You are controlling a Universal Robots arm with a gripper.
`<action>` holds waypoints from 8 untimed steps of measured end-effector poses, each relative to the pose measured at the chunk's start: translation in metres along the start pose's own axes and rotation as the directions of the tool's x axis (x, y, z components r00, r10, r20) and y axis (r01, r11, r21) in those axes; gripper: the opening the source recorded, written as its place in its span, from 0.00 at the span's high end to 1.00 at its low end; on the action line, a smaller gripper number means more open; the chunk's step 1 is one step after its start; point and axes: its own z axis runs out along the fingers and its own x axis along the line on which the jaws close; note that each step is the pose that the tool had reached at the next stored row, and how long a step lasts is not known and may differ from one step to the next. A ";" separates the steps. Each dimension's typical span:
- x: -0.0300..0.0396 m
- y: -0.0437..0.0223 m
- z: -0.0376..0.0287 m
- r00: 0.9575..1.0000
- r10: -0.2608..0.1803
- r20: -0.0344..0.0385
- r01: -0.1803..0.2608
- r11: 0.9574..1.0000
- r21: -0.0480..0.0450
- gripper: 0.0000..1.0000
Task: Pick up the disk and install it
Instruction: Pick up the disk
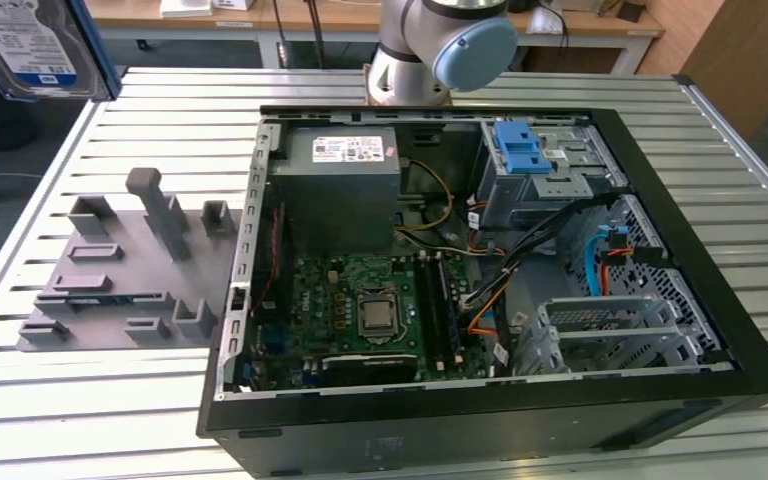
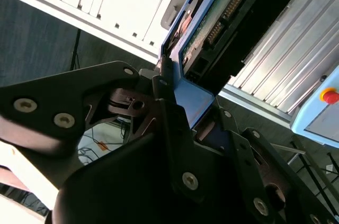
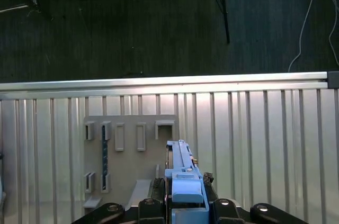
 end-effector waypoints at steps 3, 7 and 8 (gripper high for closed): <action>-0.0001 0.0000 -0.0012 1.000 0.000 0.002 0.000 1.000 0.000 0.63; 0.0001 0.0000 -0.0021 1.000 -0.005 0.002 0.005 1.000 0.000 0.63; 0.0002 0.0000 -0.0022 1.000 -0.006 0.002 0.006 1.000 0.000 0.63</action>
